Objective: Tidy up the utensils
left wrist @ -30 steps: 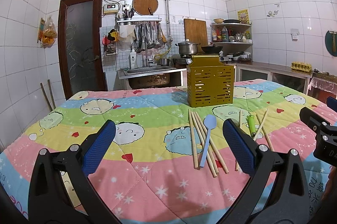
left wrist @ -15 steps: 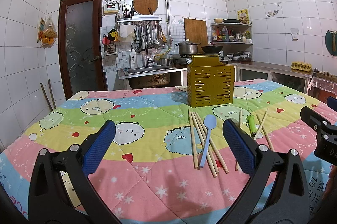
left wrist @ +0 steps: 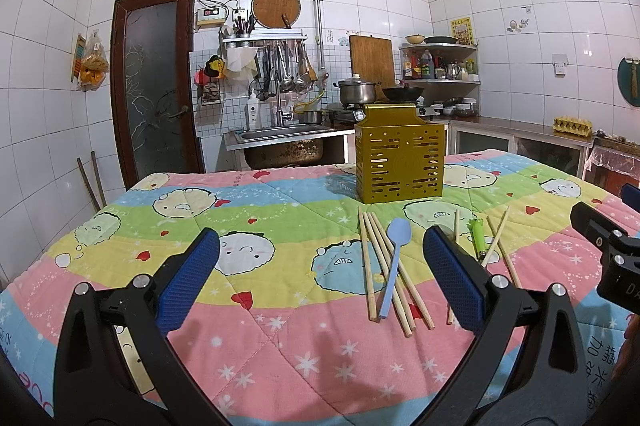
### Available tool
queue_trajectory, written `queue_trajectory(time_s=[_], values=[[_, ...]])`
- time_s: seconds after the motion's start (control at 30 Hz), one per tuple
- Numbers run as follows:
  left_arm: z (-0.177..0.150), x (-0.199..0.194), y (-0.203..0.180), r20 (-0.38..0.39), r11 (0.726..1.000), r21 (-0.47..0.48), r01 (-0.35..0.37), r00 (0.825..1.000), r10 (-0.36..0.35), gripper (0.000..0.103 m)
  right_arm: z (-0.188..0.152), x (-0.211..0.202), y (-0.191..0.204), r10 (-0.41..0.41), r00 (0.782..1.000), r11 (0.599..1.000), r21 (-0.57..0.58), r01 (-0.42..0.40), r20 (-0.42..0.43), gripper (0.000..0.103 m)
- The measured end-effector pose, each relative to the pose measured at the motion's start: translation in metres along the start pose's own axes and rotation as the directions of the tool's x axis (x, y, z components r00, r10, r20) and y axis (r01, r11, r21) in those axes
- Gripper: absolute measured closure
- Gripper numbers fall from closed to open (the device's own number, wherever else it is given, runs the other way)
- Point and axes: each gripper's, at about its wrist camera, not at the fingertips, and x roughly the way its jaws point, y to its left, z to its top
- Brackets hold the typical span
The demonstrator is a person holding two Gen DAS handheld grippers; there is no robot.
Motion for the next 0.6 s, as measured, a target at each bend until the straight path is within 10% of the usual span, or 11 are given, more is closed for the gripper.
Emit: queue_trajectory(time_s=[0.6], values=[[0.0002,-0.0002,-0.0004,0.004,1.0,0.002,0.0,1.0,0.0,0.005,-0.0002,0.0003,-0.0009,-0.005,1.0,1.0,-0.008,0.005,-0.002,0.004]])
